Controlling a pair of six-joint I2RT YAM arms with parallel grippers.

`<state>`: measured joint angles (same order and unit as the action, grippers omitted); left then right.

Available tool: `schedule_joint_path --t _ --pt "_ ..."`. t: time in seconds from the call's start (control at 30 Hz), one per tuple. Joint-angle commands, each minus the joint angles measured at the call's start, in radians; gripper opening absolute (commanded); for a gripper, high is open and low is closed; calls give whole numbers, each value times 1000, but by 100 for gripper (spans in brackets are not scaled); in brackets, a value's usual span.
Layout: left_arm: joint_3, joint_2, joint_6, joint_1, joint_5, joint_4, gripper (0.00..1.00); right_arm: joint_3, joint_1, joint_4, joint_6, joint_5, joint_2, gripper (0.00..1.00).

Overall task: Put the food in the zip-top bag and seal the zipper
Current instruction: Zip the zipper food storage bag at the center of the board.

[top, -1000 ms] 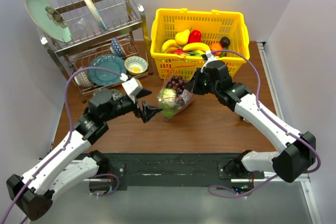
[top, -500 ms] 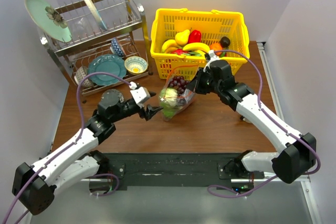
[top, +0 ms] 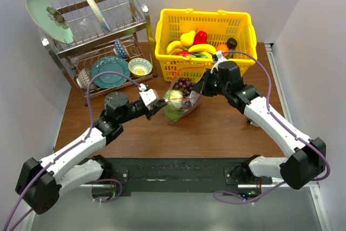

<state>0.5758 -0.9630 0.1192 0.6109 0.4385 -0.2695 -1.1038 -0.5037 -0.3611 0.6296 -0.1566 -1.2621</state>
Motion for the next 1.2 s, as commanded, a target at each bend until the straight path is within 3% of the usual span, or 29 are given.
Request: schedule_joint_path --t 0.0,0.03,0.37,0.5,1.17 --pt "29 -8 45 4 -15 -34 6 9 5 53 10 -32 38 0" --pt "32 -3 51 3 -21 -27 0 9 7 51 7 -34 40 0" --pt "41 38 65 3 -41 6 0 19 5 28 -22 -35 55 0" --pt "38 49 71 3 -31 6 0 18 8 13 -42 -34 58 8" --pt "53 67 149 4 23 62 0 -64 7 -62 -225 94 116 25"
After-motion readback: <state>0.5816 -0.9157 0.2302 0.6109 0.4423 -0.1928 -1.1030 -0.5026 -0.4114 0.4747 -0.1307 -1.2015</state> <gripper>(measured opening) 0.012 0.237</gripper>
